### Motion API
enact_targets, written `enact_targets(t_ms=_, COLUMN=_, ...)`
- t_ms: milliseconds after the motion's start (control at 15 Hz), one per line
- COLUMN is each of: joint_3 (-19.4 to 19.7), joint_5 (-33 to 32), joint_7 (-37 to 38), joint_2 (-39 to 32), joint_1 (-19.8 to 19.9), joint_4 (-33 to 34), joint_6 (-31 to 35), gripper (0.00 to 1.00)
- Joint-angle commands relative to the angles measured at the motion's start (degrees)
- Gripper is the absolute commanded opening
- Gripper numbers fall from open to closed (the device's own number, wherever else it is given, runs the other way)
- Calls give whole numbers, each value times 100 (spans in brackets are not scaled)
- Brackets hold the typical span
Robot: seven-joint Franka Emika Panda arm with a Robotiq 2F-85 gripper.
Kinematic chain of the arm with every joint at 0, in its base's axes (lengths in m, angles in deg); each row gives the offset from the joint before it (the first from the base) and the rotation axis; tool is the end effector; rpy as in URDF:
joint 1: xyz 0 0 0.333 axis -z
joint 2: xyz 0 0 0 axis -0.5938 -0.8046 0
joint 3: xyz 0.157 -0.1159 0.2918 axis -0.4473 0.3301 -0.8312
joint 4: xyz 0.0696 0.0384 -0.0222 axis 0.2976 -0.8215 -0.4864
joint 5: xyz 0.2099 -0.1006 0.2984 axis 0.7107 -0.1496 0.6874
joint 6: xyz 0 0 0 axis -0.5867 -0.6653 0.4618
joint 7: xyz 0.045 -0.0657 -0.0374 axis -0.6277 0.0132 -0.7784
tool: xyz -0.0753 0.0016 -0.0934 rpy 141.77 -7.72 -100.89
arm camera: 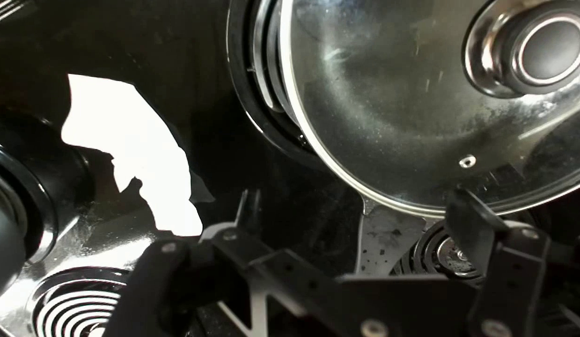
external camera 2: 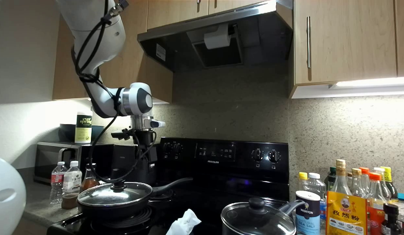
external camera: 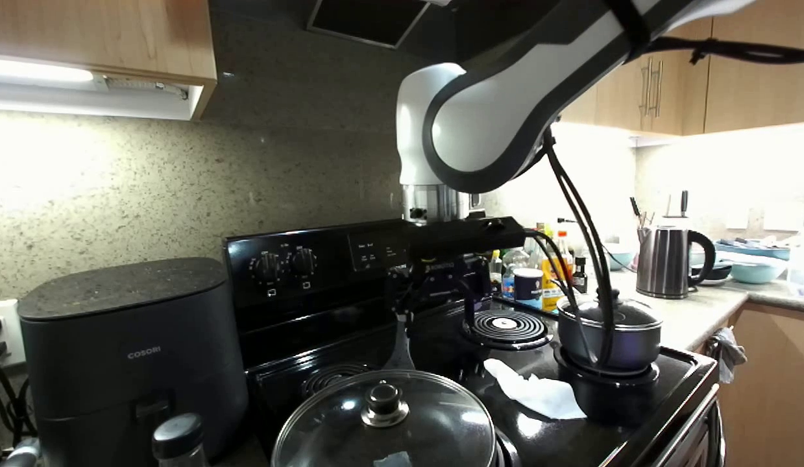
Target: Move the pan on the left to the back left plate on the stove
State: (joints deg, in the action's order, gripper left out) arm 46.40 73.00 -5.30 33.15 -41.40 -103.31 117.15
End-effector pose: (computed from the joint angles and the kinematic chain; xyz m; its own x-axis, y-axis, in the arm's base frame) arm 0.5051 0.1732 0.4306 0.8990 -0.4187 0.1288 -0.4259 -0.9041 0.0337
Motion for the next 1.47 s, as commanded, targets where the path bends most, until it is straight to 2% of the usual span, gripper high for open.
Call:
enact_targets(t_ms=0, joint_3=218, joint_5=-1, joint_7=4, joint_2=-98, joint_1=-197, joint_4=86, joint_6=-2, gripper=100)
enact_targets(t_ms=267, joint_3=319, joint_5=58, joint_7=230, joint_2=-434, joint_1=-254, joint_4=331, joint_6=56, gripper=100)
enact_targets(t_ms=467, joint_3=493, joint_5=-315, joint_7=832, joint_2=-1093, joint_1=-391, joint_4=865, joint_6=194, gripper=100)
enact_targets(t_ms=867, joint_3=968, joint_5=-671, joint_7=1494, joint_2=-2044, joint_1=-882, joint_4=1912, joint_6=302, gripper=100)
enact_targets(t_ms=1200, joint_3=1440, joint_5=-1096, joint_7=2069, joint_2=-2180, joint_1=-1222, joint_4=2171, joint_6=6, gripper=100)
enact_targets(t_ms=1400, joint_3=1549, joint_5=-1188, joint_7=2226, joint_2=-2075, joint_1=-1195, joint_4=2002, joint_6=-153, gripper=100)
